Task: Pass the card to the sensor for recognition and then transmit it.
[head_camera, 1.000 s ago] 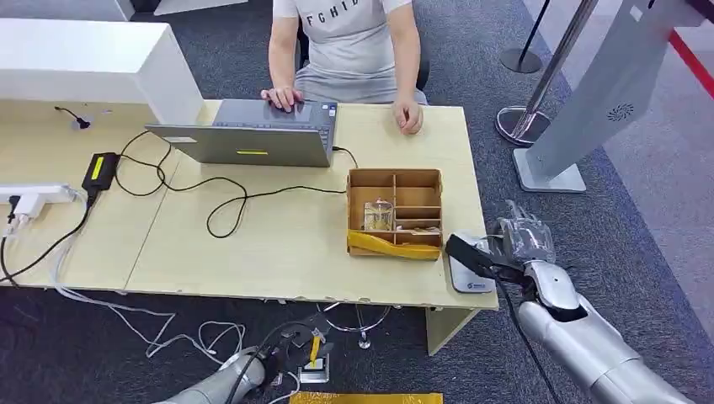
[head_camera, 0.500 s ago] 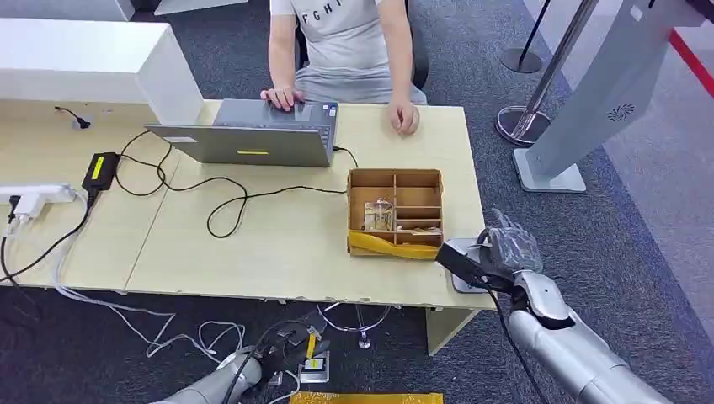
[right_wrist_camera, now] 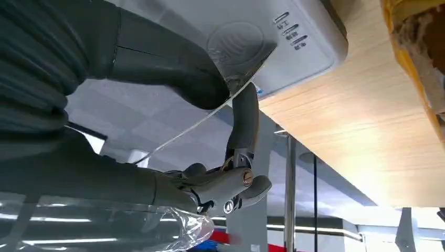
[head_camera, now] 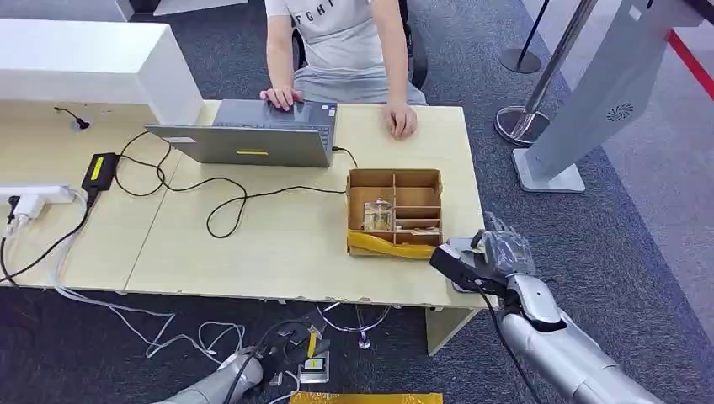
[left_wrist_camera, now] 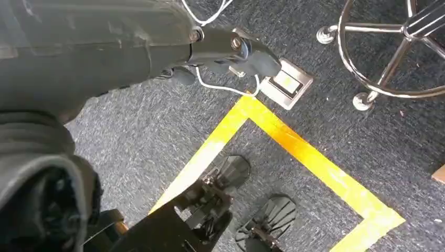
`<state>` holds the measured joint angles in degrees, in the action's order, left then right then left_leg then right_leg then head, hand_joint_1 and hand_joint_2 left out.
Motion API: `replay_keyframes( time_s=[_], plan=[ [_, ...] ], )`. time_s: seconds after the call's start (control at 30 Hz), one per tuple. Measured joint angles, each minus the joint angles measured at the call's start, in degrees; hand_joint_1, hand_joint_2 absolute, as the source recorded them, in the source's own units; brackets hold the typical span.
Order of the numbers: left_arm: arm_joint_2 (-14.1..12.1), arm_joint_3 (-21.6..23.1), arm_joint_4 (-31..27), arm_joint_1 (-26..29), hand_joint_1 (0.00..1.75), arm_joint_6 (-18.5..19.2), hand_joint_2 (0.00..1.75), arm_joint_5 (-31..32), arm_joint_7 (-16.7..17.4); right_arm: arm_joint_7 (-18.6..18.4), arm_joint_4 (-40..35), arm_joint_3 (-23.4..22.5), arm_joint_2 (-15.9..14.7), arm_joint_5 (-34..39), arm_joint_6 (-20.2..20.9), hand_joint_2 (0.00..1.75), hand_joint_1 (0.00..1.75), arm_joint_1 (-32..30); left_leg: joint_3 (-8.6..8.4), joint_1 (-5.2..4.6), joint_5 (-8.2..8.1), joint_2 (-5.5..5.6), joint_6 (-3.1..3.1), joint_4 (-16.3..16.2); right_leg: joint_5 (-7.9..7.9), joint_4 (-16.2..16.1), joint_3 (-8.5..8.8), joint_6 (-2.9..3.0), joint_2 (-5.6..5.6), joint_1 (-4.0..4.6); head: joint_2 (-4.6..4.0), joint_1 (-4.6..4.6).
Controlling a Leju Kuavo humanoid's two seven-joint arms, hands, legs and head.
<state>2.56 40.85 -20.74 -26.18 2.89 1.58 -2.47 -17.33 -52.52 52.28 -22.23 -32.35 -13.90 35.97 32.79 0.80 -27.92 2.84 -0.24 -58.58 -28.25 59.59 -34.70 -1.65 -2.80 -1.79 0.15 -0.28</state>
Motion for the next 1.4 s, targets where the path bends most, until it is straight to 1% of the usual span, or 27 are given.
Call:
replay_keyframes(
  time_s=[0.23,0.37,0.5,0.77,0.83,1.03,1.1,1.4],
  plan=[
    [0.15,0.00,0.00,0.03,0.00,-1.18,0.00,-1.03,0.24,-0.52,0.09,0.31,-0.11,1.14,-1.42,1.75,1.75,-0.47,-0.04,0.00,0.00,-0.02,0.00,0.00,0.02,0.00,0.02,0.01,-0.03,0.00,-0.02,-0.02],
    [0.17,0.02,0.00,0.02,0.00,-1.03,0.00,-1.14,0.66,-1.05,0.07,0.29,-0.59,-0.02,-0.98,1.75,1.75,-0.36,-0.04,0.00,0.00,0.00,0.00,-0.01,0.03,0.00,0.04,0.00,-0.04,0.00,-0.02,0.00],
    [0.22,0.22,0.00,-0.07,0.00,-0.83,0.00,-1.49,0.81,-2.07,-0.48,0.15,-1.49,-0.89,0.52,1.75,1.75,0.36,-0.04,-0.01,0.00,0.01,0.00,-0.01,0.04,0.00,0.05,-0.01,-0.04,-0.01,-0.02,0.00],
    [0.28,0.39,0.00,-0.08,0.00,-0.46,0.00,-1.53,0.92,-2.71,-1.16,0.02,-2.14,-1.77,-0.02,1.75,1.75,0.55,-0.02,-0.01,0.00,0.01,0.00,-0.01,0.04,0.00,0.04,-0.01,-0.03,-0.01,-0.02,0.00],
    [0.28,0.46,0.00,-0.12,0.00,-0.35,0.00,-1.66,0.94,-3.28,-2.17,-0.20,-2.62,-1.92,0.50,1.75,1.75,1.55,-0.01,-0.01,0.00,-0.03,0.00,-0.01,0.06,0.00,0.02,0.00,-0.05,-0.02,-0.02,-0.02],
    [0.28,1.51,0.00,-0.45,0.00,0.00,0.00,-0.99,0.94,-6.05,-7.22,-1.35,-4.24,-3.01,3.43,1.75,1.75,7.67,-0.04,-0.01,0.02,-0.05,0.00,-0.01,0.09,0.00,0.02,0.00,-0.08,-0.02,-0.02,0.00],
    [0.28,1.64,0.00,-0.55,0.00,0.02,0.00,-0.96,0.94,-6.27,-8.79,-1.64,-4.55,-3.01,3.72,1.75,1.75,8.97,-0.04,-0.01,0.02,-0.03,0.00,-0.01,0.09,0.00,0.02,0.00,-0.09,-0.01,0.00,0.00],
    [0.28,1.81,0.00,-0.62,0.00,0.02,0.00,-0.96,0.94,-6.66,-12.02,-2.27,-5.40,-3.06,3.76,1.75,1.75,9.47,-0.02,-0.01,0.02,-0.06,0.00,-0.01,0.09,0.00,0.01,0.00,-0.08,-0.01,-0.02,0.00]
  ],
)
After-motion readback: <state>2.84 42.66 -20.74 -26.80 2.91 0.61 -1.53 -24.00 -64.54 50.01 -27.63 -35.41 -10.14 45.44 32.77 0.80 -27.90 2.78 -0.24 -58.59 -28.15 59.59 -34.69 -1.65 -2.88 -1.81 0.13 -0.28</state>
